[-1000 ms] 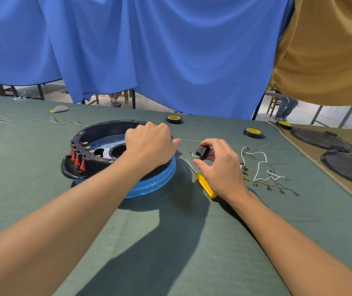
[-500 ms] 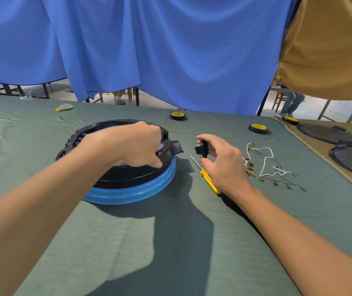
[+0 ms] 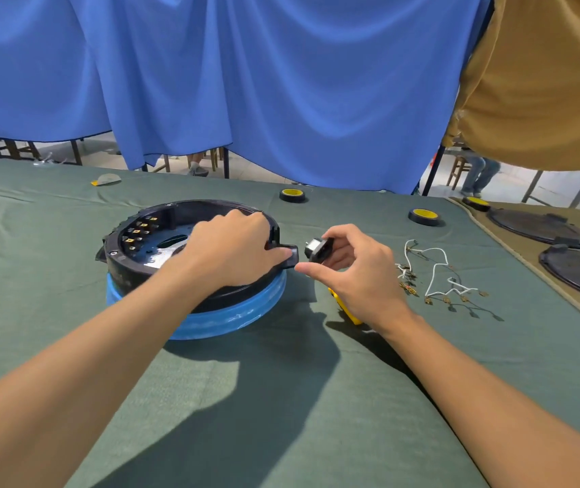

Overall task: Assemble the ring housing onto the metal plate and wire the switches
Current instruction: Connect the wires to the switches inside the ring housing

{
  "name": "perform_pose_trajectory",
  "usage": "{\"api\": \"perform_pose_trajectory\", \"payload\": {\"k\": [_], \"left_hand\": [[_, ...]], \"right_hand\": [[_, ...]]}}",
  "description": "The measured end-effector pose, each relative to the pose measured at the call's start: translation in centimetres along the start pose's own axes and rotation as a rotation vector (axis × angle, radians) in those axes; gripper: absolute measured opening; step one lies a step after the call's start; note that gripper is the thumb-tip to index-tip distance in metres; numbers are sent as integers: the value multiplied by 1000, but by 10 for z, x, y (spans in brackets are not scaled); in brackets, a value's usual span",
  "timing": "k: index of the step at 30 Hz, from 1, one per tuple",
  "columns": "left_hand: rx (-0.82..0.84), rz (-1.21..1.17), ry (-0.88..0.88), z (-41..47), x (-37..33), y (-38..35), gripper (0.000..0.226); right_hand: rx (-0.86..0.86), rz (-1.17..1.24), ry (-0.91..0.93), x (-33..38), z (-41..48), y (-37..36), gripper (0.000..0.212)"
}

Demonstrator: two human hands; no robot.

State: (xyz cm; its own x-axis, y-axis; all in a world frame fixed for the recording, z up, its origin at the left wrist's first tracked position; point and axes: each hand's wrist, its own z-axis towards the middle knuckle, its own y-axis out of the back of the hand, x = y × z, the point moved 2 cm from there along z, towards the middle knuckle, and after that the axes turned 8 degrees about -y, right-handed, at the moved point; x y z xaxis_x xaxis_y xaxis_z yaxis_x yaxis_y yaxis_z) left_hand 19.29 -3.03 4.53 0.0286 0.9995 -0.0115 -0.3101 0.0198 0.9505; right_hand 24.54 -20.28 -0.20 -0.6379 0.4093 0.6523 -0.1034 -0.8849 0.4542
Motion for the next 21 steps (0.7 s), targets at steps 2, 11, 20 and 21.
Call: {"api": "perform_pose_trajectory", "payload": {"k": [2, 11, 20, 21], "left_hand": [[-42, -32, -31, -2, 0, -8, 46], [12, -262, -173, -19, 24, 5, 42], [30, -333, -162, -31, 17, 8, 46], [30, -338, -151, -32, 15, 8, 49]], "right_hand": [[-21, -19, 26, 0, 0, -1, 43], [-43, -170, 160, 4, -3, -3, 38], [16, -58, 78, 8, -4, -6, 44], [22, -26, 39, 9, -4, -6, 45]]}}
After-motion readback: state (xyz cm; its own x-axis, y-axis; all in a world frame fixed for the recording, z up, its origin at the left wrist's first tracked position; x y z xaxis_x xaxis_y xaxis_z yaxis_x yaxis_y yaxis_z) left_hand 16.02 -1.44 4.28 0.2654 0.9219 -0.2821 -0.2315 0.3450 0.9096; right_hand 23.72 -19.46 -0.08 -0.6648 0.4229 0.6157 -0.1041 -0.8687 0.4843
